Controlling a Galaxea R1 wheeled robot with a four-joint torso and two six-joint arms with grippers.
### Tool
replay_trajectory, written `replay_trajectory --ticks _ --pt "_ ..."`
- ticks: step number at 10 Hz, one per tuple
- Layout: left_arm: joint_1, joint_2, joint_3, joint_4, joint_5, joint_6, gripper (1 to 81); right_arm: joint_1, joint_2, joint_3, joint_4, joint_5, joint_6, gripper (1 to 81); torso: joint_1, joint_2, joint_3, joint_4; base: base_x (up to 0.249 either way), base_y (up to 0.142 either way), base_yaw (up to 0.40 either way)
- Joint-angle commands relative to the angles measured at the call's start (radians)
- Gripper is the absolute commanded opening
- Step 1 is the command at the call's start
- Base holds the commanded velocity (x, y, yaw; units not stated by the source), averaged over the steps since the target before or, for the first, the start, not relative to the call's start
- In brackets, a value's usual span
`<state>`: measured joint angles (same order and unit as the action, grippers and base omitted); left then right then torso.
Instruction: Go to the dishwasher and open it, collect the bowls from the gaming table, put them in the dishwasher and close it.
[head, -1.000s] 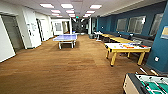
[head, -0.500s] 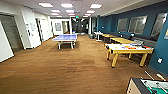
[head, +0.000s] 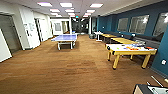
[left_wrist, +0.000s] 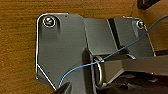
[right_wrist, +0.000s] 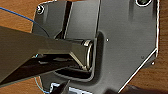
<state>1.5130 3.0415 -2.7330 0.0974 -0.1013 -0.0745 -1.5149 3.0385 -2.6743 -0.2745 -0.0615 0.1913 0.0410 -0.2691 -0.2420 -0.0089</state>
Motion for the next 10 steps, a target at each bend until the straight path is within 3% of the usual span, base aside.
replay_trajectory --ticks 1,10 --pt "-0.052 0.002 -0.001 0.001 0.048 0.007 81.1 0.054 0.001 -0.001 -0.003 -0.050 -0.001 81.1 0.000 0.000 0.000 0.000 0.233 0.000 0.000" --pt "-0.052 0.005 -0.001 0.002 0.046 0.007 81.1 0.051 0.001 -0.001 0.003 -0.050 0.000 81.1 0.000 0.000 0.000 0.000 0.236 0.000 0.000"
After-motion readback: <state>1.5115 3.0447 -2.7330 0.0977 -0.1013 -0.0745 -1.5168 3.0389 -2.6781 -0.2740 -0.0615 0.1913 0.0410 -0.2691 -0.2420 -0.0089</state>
